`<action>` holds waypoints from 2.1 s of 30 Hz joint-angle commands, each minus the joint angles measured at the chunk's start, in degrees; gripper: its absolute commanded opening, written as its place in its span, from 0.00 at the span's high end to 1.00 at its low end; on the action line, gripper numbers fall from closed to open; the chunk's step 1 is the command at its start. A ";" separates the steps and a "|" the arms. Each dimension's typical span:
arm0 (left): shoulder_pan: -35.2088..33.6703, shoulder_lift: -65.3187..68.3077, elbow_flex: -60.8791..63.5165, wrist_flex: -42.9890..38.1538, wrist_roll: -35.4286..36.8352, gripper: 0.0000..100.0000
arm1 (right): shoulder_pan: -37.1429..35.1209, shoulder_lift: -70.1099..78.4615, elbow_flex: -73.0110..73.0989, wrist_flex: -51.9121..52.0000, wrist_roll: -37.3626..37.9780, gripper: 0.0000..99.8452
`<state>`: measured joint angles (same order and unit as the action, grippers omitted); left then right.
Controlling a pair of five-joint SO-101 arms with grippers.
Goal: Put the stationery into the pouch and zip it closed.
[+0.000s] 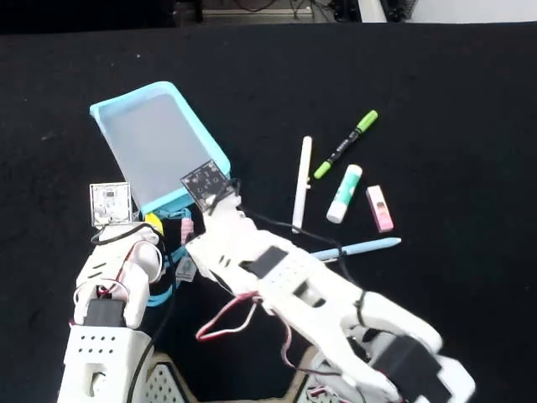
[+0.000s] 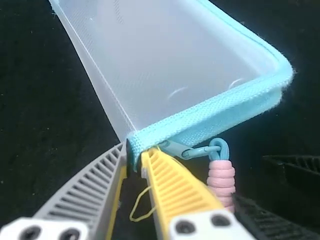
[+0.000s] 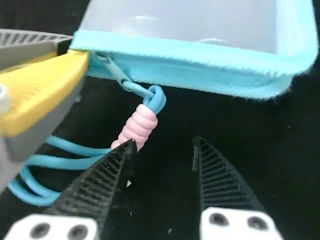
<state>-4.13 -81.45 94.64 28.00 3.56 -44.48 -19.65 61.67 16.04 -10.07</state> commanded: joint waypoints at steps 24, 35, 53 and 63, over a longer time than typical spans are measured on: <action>2.07 -0.97 -7.34 5.54 0.44 0.97 | -0.53 4.35 -6.64 -2.46 -6.24 0.82; 2.33 -0.97 -7.43 5.63 0.88 0.97 | -0.35 4.44 -7.16 -2.02 -5.89 0.83; 3.38 -0.97 -10.77 11.87 0.44 0.97 | -0.35 7.34 -7.96 -2.55 -0.09 0.96; -0.04 -0.97 -10.77 11.08 0.88 0.97 | 7.74 3.74 -9.27 2.37 13.89 0.99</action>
<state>-1.49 -81.45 87.87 39.78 3.74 -42.64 -10.42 55.43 14.73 1.45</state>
